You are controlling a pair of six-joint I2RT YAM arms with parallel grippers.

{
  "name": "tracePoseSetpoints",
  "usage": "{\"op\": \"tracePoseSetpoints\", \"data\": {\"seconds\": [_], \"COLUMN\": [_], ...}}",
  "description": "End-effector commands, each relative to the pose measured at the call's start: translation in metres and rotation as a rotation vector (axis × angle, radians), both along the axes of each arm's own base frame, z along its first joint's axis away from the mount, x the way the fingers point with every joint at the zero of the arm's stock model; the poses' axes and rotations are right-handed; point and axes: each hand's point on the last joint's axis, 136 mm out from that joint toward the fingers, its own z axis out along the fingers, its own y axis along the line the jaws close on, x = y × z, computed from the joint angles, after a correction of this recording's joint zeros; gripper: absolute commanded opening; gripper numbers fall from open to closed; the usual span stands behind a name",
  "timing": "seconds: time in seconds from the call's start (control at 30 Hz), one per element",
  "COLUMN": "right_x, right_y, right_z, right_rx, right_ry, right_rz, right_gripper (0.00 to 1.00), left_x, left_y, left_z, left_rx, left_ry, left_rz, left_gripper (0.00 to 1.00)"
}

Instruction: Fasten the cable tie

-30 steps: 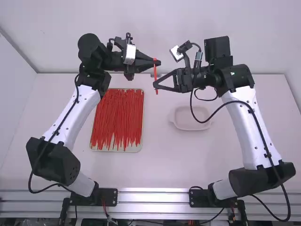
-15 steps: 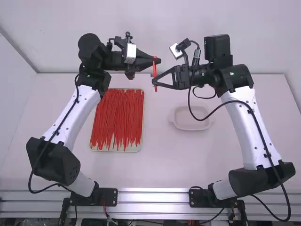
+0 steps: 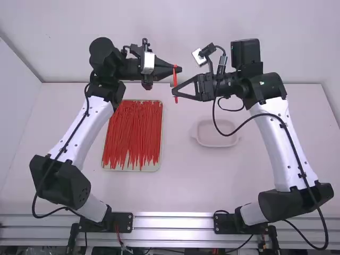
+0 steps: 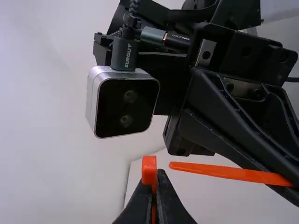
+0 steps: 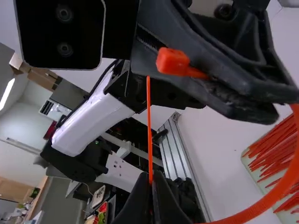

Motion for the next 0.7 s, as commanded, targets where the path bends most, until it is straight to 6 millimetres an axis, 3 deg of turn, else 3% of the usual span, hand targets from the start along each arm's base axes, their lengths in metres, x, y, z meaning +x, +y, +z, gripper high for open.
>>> {"op": "tracePoseSetpoints", "data": {"seconds": [0.0,0.67], "right_x": [-0.0041,0.0011], "right_y": [-0.0021,-0.0018], "right_z": [0.0098,0.01], "right_rx": [0.012,0.003], "right_ry": [-0.032,-0.035], "right_rz": [0.002,-0.021], "right_gripper": [0.0,0.0], "left_x": [0.0031,0.002], "left_y": [0.0026,0.0034], "left_z": [-0.0023,-0.0004], "left_rx": [0.0,-0.002], "left_ry": [-0.02,-0.062], "left_rz": [0.013,0.011], "left_gripper": [0.02,0.02]}}
